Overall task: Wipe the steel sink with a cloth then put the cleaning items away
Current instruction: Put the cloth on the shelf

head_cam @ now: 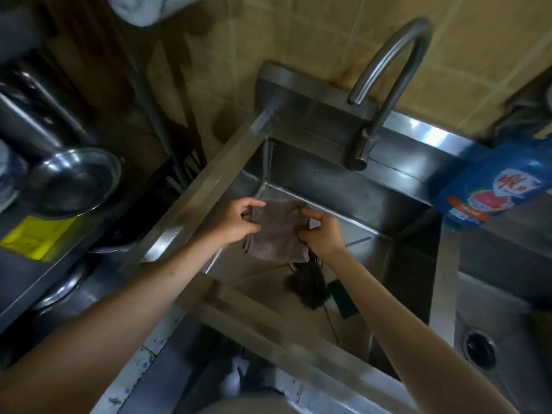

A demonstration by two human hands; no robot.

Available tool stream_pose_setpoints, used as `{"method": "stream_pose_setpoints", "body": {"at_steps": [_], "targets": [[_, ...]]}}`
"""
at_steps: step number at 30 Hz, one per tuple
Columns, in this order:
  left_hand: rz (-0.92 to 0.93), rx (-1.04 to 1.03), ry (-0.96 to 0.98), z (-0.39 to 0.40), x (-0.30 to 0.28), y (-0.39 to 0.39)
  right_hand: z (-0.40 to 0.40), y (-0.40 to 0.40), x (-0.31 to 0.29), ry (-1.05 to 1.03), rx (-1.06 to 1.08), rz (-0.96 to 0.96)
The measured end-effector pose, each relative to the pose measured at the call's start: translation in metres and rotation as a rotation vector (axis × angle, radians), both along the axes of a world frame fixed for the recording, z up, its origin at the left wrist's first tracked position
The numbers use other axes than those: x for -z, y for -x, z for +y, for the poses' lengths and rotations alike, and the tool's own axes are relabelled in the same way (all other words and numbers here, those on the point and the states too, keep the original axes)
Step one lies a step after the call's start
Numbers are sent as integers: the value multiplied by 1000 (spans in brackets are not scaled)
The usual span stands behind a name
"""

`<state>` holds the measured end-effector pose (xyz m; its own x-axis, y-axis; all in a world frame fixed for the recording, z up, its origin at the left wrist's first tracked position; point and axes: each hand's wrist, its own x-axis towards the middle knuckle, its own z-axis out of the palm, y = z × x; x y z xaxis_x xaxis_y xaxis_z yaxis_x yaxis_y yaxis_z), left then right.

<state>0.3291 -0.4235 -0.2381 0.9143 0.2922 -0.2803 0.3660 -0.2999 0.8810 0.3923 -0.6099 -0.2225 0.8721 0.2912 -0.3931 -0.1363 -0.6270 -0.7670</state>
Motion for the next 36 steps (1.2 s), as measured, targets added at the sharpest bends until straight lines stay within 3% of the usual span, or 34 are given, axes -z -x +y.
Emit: {"method": "stream_pose_setpoints", "body": {"at_steps": [14,22,27,36], "targets": [[-130,-391,-35,75,-66,90,100,18,-66,-63,-428,-174],[-215,-530,-230,126,-102,153,180,50,-98,-138,-636,-258],[-297,-625,-267,154,-127,190,228,80,-118,-222,-664,-190],[-252,-708,-308,222,-169,237,307,123,-158,-304,-629,-161]]}}
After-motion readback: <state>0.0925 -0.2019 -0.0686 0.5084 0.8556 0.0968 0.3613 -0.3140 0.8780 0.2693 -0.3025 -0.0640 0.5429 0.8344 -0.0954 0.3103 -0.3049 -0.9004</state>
